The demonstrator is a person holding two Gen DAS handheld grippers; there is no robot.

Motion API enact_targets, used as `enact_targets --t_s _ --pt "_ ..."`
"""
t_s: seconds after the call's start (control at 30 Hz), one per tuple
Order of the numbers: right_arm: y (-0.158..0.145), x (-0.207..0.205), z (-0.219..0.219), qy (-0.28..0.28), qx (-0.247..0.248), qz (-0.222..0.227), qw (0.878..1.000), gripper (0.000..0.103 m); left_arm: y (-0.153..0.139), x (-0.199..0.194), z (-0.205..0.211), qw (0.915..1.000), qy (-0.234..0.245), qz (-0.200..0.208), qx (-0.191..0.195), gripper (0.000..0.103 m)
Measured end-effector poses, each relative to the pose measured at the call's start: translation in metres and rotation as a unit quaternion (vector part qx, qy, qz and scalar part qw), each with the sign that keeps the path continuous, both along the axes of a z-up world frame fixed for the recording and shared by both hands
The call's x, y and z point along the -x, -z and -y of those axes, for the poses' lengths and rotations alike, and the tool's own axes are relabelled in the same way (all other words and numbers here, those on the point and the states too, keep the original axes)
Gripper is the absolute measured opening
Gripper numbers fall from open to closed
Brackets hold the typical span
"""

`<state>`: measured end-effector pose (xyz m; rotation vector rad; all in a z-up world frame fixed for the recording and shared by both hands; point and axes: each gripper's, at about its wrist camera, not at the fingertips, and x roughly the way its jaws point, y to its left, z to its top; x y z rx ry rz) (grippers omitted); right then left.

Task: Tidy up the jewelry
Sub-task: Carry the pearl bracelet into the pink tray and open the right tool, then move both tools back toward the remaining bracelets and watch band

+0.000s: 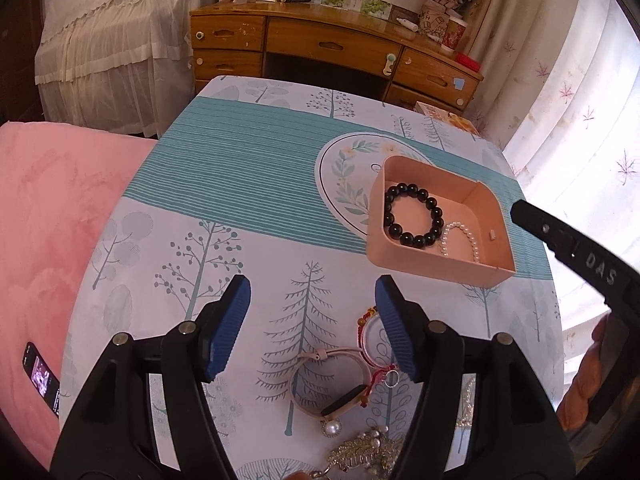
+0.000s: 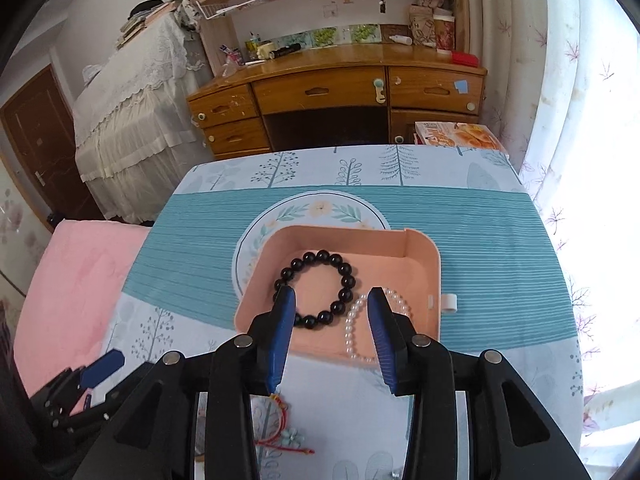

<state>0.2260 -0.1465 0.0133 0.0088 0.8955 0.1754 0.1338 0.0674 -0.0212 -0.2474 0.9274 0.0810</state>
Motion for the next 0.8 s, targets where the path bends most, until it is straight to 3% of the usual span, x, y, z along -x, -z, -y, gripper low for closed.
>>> enact_targets --t_s 0.4,0.8 --pt "-0.025 0.107 0.001 -0.006 0.004 0.062 0.998 0.038 -0.029 0.037 0.024 0.9989 0.028 0.037 -0.011 0.064" --pt "-0.034 0.202 0.005 -0.018 -0.003 0.067 0.998 0.038 -0.056 0.095 0.05 0.9958 0.053 0.069 -0.029 0.064"
